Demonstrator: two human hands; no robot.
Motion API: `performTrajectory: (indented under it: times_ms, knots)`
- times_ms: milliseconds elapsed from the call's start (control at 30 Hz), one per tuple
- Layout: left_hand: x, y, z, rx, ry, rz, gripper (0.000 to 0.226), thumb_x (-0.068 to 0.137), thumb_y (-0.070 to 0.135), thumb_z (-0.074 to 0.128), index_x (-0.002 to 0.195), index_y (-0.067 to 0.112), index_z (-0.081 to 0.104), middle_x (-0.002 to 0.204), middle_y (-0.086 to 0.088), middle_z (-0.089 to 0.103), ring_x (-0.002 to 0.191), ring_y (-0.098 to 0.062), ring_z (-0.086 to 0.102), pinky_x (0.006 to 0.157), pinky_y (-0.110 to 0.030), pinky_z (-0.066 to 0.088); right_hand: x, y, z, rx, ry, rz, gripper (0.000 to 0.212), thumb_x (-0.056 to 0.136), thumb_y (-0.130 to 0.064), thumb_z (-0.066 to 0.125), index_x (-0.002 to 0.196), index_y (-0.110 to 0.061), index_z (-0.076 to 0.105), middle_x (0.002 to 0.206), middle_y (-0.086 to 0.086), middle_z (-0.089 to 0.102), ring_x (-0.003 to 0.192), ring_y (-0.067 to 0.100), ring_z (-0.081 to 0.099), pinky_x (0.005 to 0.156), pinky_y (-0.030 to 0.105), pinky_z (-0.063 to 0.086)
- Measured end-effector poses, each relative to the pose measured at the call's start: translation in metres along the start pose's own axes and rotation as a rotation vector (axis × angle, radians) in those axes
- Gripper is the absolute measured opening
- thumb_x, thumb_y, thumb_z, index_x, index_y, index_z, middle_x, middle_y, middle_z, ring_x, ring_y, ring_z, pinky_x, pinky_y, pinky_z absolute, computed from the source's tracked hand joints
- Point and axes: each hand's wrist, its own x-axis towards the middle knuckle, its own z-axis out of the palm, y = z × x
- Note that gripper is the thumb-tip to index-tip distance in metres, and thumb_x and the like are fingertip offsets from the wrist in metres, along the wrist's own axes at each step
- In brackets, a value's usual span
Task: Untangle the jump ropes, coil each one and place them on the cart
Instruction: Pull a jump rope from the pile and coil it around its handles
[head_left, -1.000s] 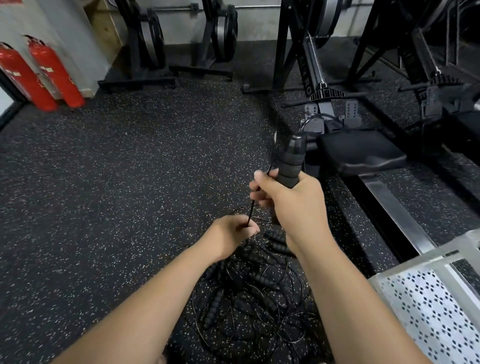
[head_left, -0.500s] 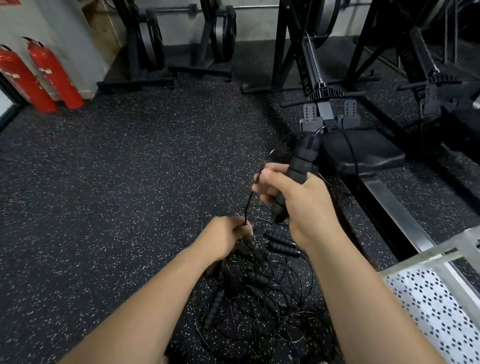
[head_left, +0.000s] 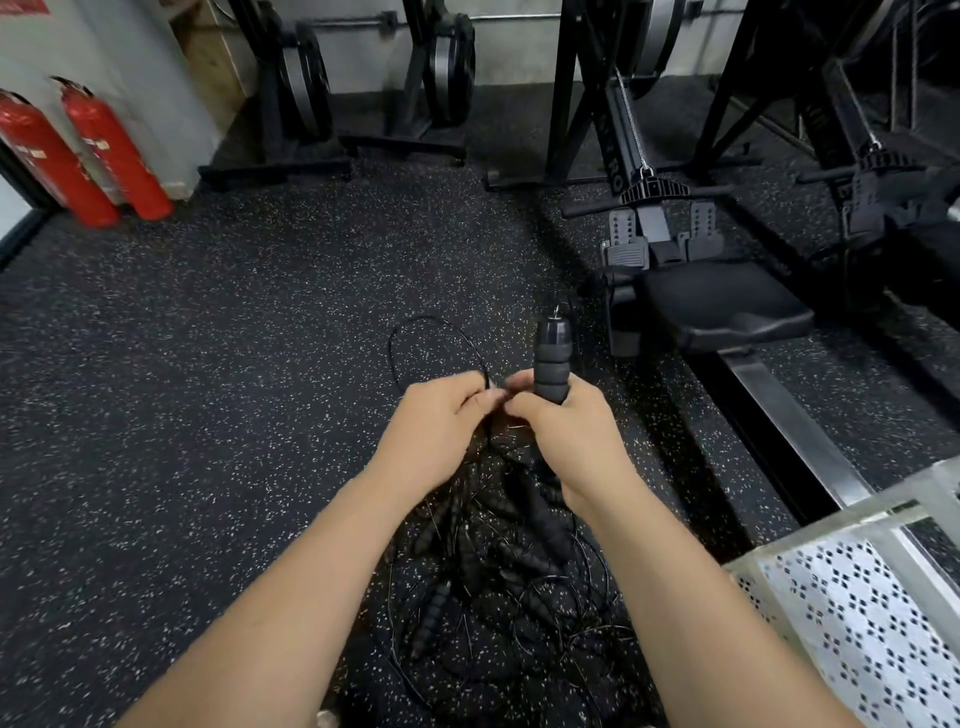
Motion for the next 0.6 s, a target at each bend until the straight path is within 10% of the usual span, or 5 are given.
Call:
performTrajectory:
  times_ms: [433,600]
  knots:
    - [0.005,0.020,-0.020,-0.608,0.283,-0.145,0.026,0.109,0.030,0.063,0.100,0.012,0.078,0.091,-0.004,0.082,0.075,-0.013,0.075,0.069,-0.028,0.062,-0.003,0.014,0.011,-0.303,-0.120,-0.042,0.028,0.073,-0.044,0.080,0.089,-0.022,0.076,0.078,0.003,0.080,0.081,0.036,0.076,0.078,0.052,0.061]
    - [0.005,0.013,-0.020,-0.745,0.115,-0.268,0.037,0.113,0.043,0.050,0.117,0.016,0.074,0.106,-0.007,0.082,0.093,-0.020,0.080,0.082,-0.035,0.063,-0.008,0.004,0.010,-0.167,-0.071,-0.104,0.013,0.082,-0.037,0.085,0.088,-0.031,0.074,0.077,0.002,0.080,0.073,0.029,0.074,0.079,0.054,0.061]
